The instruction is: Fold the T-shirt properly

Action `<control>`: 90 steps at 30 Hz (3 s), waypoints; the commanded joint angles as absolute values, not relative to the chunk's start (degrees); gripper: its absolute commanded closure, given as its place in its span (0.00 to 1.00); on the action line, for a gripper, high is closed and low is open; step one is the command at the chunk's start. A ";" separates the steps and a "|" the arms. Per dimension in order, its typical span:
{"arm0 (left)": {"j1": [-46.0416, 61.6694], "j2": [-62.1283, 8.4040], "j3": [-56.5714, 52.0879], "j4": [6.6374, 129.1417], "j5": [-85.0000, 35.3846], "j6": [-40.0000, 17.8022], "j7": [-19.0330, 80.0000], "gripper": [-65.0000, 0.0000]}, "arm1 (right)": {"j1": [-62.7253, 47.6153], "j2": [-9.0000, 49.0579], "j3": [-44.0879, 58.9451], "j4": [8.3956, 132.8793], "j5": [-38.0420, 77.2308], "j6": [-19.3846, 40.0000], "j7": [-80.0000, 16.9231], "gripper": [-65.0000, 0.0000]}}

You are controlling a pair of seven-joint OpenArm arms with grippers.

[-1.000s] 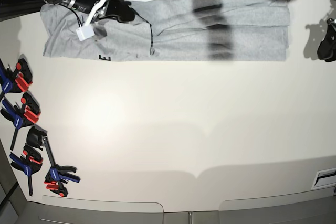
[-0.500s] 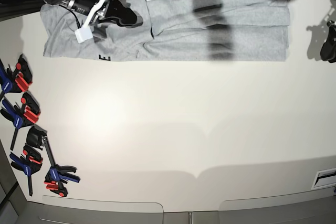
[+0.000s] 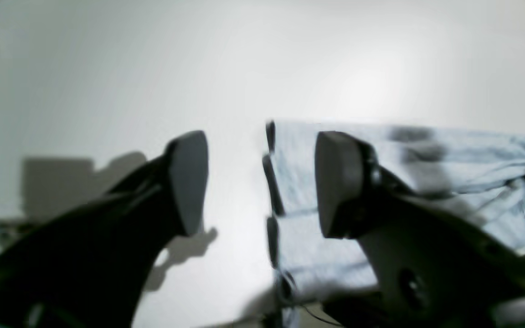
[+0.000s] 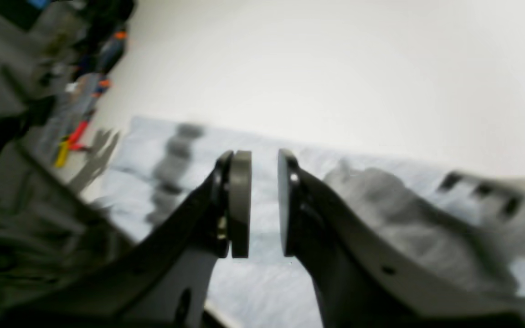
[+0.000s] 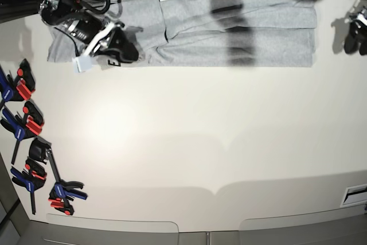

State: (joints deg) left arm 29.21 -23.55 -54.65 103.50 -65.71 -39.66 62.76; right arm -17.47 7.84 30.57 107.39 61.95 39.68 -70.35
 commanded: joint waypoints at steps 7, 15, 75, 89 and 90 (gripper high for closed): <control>30.41 -17.91 -55.09 100.14 -64.23 -37.41 59.33 0.45 | -13.98 8.40 30.74 108.42 58.43 40.00 -67.72 0.86; 28.64 -17.30 -55.07 83.00 -64.99 -38.68 57.76 0.45 | -13.98 8.43 30.74 108.42 59.13 40.00 -67.70 0.86; 28.42 -7.60 -33.19 104.95 -85.00 -40.00 71.20 1.00 | -14.00 9.13 30.81 108.33 21.32 27.24 -53.98 0.86; 23.57 -7.29 -3.64 104.95 -72.16 -40.00 64.31 1.00 | -14.00 12.99 31.86 108.25 16.49 24.75 -52.69 0.86; 22.79 -7.31 -1.69 104.92 -69.43 -40.00 62.92 1.00 | -14.00 13.02 32.03 108.25 16.53 24.77 -52.69 0.86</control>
State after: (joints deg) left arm 22.94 -7.29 -1.52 103.90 -67.44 -39.51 63.57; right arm -14.41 12.21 31.68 107.35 16.10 25.02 -53.98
